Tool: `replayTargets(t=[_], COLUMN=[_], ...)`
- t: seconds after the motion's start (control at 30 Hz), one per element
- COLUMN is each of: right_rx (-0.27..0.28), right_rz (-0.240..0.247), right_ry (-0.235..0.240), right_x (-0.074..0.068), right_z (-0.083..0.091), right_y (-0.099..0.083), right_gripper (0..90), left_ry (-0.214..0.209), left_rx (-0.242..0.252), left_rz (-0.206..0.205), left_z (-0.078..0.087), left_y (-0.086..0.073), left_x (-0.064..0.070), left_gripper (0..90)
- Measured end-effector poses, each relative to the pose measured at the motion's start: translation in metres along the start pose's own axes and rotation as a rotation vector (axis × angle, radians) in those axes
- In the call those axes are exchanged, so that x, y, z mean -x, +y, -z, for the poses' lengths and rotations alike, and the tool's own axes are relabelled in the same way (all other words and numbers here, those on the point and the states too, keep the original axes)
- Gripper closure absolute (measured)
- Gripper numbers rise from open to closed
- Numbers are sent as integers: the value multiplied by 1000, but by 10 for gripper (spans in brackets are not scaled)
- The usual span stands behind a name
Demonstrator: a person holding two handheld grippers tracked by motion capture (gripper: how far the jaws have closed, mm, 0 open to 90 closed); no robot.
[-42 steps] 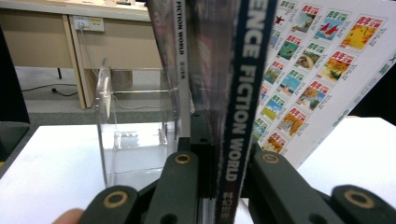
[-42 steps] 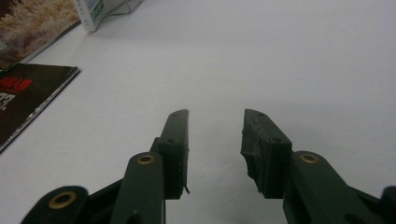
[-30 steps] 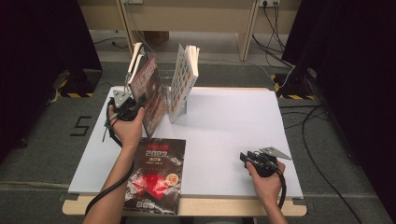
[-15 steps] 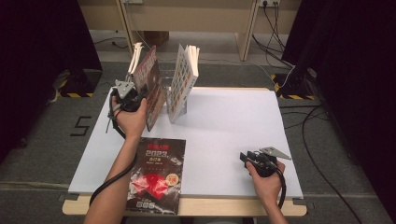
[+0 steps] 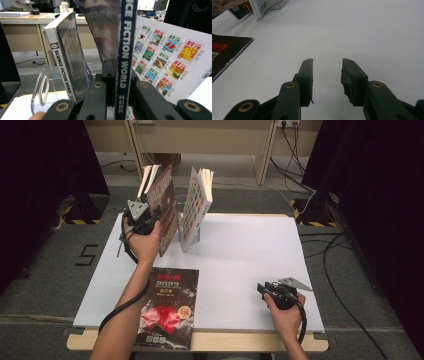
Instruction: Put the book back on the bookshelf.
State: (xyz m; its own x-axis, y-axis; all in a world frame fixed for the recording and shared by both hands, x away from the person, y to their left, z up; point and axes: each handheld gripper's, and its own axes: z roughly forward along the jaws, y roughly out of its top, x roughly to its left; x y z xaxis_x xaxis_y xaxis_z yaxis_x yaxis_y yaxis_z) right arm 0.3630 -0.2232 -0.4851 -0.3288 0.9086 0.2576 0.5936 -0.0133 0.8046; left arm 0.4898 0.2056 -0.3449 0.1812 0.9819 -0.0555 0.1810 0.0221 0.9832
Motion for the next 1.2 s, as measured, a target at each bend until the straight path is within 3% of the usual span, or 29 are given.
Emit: replayTargets(t=[0.37, 1.2], right_rx=[-2, -5], right_rz=[-14, -10], right_ry=[2, 3], right_x=[0, 2], right_z=[0, -1], right_y=[0, 0], right_gripper=[622, 622], left_ry=[32, 45], left_rx=[7, 20], left_rz=[-14, -25], left_z=[-12, -25], left_y=[5, 12], left_x=[-4, 2], left_gripper=[838, 838])
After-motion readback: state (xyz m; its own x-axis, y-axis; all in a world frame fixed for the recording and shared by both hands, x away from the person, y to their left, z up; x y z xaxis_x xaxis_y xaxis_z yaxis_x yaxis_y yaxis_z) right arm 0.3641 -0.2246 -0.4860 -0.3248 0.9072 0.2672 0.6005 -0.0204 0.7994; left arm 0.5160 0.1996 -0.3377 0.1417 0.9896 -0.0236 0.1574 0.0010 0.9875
